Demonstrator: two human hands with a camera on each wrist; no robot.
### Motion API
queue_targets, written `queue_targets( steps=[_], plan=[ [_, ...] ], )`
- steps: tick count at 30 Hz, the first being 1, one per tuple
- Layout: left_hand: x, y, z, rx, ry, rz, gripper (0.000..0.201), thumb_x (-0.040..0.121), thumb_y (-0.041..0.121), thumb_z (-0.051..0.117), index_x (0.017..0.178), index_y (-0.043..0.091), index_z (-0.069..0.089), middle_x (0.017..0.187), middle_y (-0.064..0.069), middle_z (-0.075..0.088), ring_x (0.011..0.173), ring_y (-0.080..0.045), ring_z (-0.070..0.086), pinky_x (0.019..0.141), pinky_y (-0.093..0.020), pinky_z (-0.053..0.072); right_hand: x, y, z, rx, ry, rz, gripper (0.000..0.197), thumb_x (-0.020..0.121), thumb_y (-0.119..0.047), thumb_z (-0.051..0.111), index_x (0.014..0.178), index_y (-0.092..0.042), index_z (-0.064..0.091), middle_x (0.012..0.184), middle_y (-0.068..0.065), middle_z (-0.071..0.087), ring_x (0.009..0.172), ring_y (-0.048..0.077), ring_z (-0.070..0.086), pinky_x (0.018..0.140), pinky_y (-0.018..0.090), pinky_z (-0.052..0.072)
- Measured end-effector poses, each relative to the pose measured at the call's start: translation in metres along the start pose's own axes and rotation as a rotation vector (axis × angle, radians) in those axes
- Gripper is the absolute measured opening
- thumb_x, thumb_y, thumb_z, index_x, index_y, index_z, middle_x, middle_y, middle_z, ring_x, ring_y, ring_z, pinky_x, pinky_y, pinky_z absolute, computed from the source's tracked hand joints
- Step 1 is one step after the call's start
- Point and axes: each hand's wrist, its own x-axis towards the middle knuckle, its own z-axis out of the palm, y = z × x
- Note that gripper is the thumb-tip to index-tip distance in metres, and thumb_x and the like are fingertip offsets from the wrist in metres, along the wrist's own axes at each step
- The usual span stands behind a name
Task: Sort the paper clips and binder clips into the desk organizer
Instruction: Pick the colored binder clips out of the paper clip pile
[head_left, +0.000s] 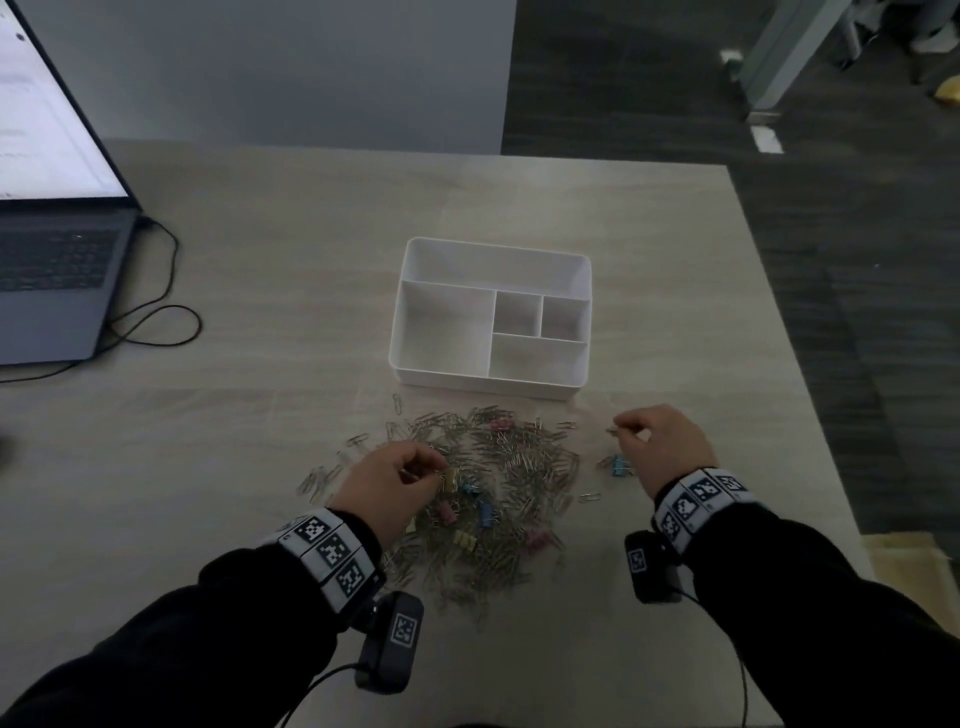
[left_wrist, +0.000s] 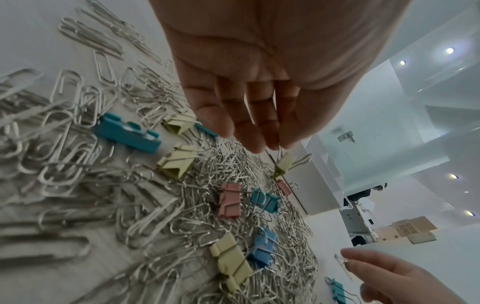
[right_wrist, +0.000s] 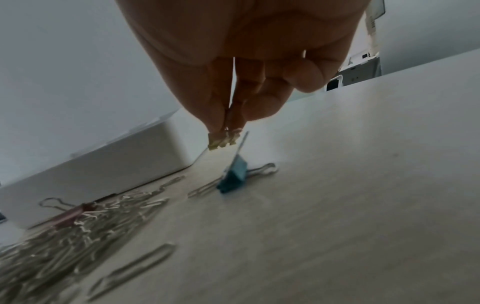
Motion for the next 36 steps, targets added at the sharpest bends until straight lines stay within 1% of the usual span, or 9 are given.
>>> queue_targets(
  steps=[7, 10, 13, 16, 22, 27, 30, 33, 36],
  plan=[
    [-0.001, -0.007, -0.001, -0.031, 0.005, -0.025, 0.017, 0.086, 0.010, 0.063, 0.084, 0.026, 0.067, 0.063, 0.010, 0.064, 0.050, 0.001, 0.053, 0.049, -0.014, 0.045, -0.006, -0.009, 0.018, 0.016, 0.152, -0.145, 0.013, 0.078, -0.019, 0.067, 0.089, -0.022, 0.073, 0.100, 0.001, 0.058, 0.095, 0.025, 0.058, 0.092, 0.034, 0.046],
    [-0.001, -0.015, -0.006, -0.042, 0.025, -0.063, 0.021, 0.085, 0.010, 0.063, 0.079, 0.030, 0.068, 0.071, 0.008, 0.065, 0.061, -0.011, 0.058, 0.059, -0.028, 0.052, -0.011, -0.042, 0.036, -0.049, 0.008, -0.391, 0.017, 0.081, -0.027, 0.063, 0.094, -0.026, 0.073, 0.104, -0.002, 0.061, 0.098, 0.025, 0.057, 0.091, 0.043, 0.048],
    [-0.002, -0.020, -0.010, -0.039, 0.036, -0.077, 0.021, 0.084, 0.012, 0.064, 0.078, 0.031, 0.069, 0.077, 0.006, 0.066, 0.071, -0.017, 0.063, 0.067, -0.032, 0.056, -0.015, -0.073, 0.055, -0.264, -0.239, -0.528, 0.034, 0.089, -0.037, 0.048, 0.119, -0.032, 0.062, 0.140, -0.007, 0.049, 0.127, 0.023, 0.042, 0.106, 0.048, 0.037],
    [-0.005, -0.022, -0.013, -0.047, 0.047, -0.081, 0.019, 0.084, 0.014, 0.064, 0.077, 0.031, 0.069, 0.076, 0.008, 0.066, 0.072, -0.015, 0.064, 0.068, -0.031, 0.056, -0.015, -0.083, 0.067, -0.320, -0.290, -0.522, 0.043, 0.092, -0.036, 0.038, 0.132, -0.029, 0.052, 0.147, -0.010, 0.042, 0.133, 0.020, 0.034, 0.109, 0.048, 0.033],
    [-0.004, -0.021, -0.010, -0.045, 0.055, -0.080, 0.018, 0.082, 0.016, 0.066, 0.077, 0.033, 0.069, 0.077, 0.008, 0.068, 0.073, -0.014, 0.066, 0.071, -0.031, 0.057, -0.014, -0.054, 0.042, -0.118, -0.065, -0.476, 0.049, 0.090, -0.030, 0.033, 0.126, -0.013, 0.061, 0.132, 0.002, 0.060, 0.120, 0.022, 0.054, 0.109, 0.035, 0.033],
    [-0.005, -0.010, -0.001, -0.043, 0.019, -0.039, 0.011, 0.086, 0.016, 0.065, 0.085, 0.026, 0.068, 0.066, 0.011, 0.067, 0.062, 0.003, 0.059, 0.058, -0.011, 0.045, -0.003, -0.002, 0.019, -0.188, -0.026, -0.268, 0.066, 0.083, -0.040, 0.020, 0.127, -0.011, 0.060, 0.138, 0.004, 0.055, 0.127, 0.023, 0.049, 0.111, 0.036, 0.031],
    [-0.005, -0.006, 0.006, -0.082, -0.015, -0.018, 0.013, 0.085, 0.013, 0.065, 0.085, 0.026, 0.066, 0.069, 0.008, 0.070, 0.063, -0.002, 0.066, 0.066, -0.025, 0.051, -0.010, 0.008, 0.016, -0.197, 0.075, -0.234, 0.048, 0.082, -0.036, 0.036, 0.114, -0.019, 0.067, 0.133, 0.002, 0.060, 0.121, 0.025, 0.052, 0.107, 0.039, 0.036],
    [-0.006, -0.004, 0.014, -0.090, -0.052, 0.001, 0.011, 0.084, 0.012, 0.068, 0.085, 0.022, 0.063, 0.075, -0.002, 0.071, 0.064, -0.011, 0.070, 0.070, -0.033, 0.056, -0.026, -0.007, 0.022, -0.034, 0.157, -0.382, 0.033, 0.079, -0.037, 0.049, 0.098, -0.021, 0.072, 0.114, 0.001, 0.067, 0.108, 0.023, 0.059, 0.101, 0.043, 0.043],
    [-0.006, -0.001, 0.024, -0.043, -0.034, 0.052, 0.016, 0.078, 0.014, 0.073, 0.077, 0.024, 0.061, 0.073, 0.000, 0.069, 0.066, -0.015, 0.067, 0.065, -0.030, 0.055, -0.054, -0.039, 0.030, 0.144, -0.112, -0.515, 0.037, 0.083, -0.039, 0.062, 0.115, -0.022, 0.064, 0.113, -0.003, 0.063, 0.096, 0.009, 0.056, 0.091, 0.034, 0.049]
  ],
)
